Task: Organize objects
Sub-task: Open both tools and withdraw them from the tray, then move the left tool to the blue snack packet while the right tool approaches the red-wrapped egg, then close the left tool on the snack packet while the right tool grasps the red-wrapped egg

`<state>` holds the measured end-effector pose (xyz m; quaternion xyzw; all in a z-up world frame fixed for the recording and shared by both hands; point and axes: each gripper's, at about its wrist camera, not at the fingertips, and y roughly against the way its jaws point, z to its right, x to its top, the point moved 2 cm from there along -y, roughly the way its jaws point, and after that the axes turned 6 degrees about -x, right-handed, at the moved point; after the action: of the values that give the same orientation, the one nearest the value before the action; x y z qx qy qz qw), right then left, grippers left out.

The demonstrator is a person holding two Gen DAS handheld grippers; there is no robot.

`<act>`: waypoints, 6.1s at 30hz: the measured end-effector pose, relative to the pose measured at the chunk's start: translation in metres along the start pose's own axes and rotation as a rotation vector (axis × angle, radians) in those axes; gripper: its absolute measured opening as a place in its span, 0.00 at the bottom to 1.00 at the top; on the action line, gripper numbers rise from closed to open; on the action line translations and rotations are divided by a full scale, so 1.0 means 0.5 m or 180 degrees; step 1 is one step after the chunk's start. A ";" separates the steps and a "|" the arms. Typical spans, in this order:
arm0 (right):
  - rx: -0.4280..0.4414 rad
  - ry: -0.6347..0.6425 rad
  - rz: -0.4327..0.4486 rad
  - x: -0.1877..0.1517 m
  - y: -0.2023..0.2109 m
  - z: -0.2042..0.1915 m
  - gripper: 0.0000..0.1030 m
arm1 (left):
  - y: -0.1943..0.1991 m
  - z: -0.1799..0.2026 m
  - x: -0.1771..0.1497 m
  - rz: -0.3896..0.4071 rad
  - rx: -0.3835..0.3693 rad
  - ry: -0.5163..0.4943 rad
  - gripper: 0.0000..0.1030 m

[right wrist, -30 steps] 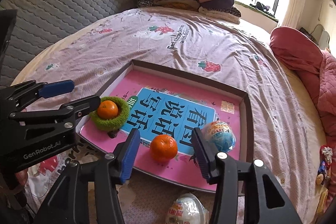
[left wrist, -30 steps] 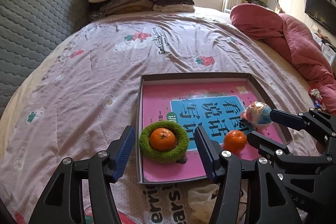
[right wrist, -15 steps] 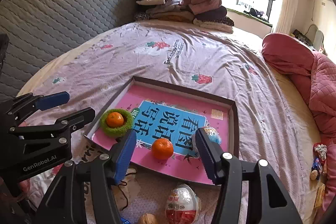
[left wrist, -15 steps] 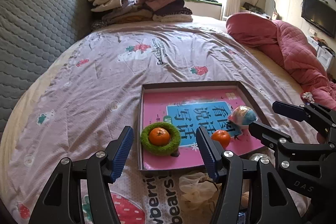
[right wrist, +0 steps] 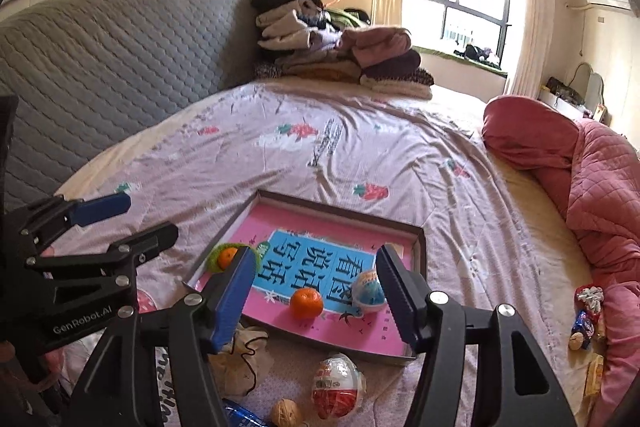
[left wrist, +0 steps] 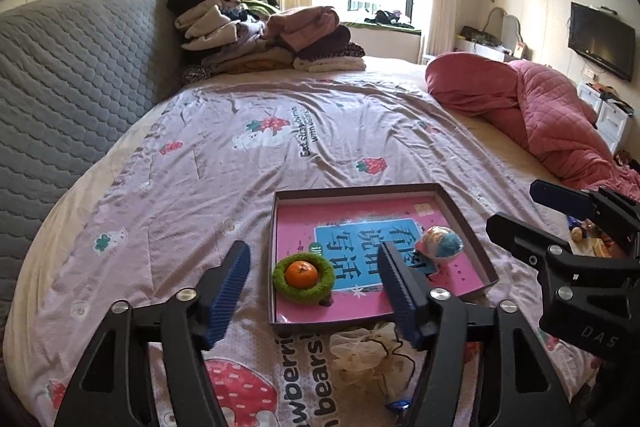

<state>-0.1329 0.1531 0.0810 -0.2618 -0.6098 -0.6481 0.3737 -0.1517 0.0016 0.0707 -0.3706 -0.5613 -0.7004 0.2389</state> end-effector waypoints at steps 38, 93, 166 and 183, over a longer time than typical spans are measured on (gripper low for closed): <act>-0.0062 -0.0095 0.0141 -0.086 0.152 0.058 0.65 | 0.139 0.121 -0.118 -0.0007 -0.0111 -0.0195 0.74; -0.0038 -0.0078 -0.0340 -0.232 0.080 0.044 0.65 | 0.047 0.174 -0.335 -0.0672 -0.0151 -0.0344 0.74; 0.0049 -0.0127 -0.0912 -0.275 -0.162 0.039 0.65 | -0.127 0.171 -0.389 -0.0895 -0.0284 -0.0203 0.74; -0.0028 -0.0179 -0.0954 -0.283 -0.207 0.046 0.65 | -0.139 0.171 -0.390 -0.0879 -0.0352 -0.0165 0.70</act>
<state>-0.1363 0.1970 -0.0902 -0.1875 -0.6494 -0.6917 0.2544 -0.0631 0.0861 -0.1171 -0.3204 -0.5735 -0.7466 0.1049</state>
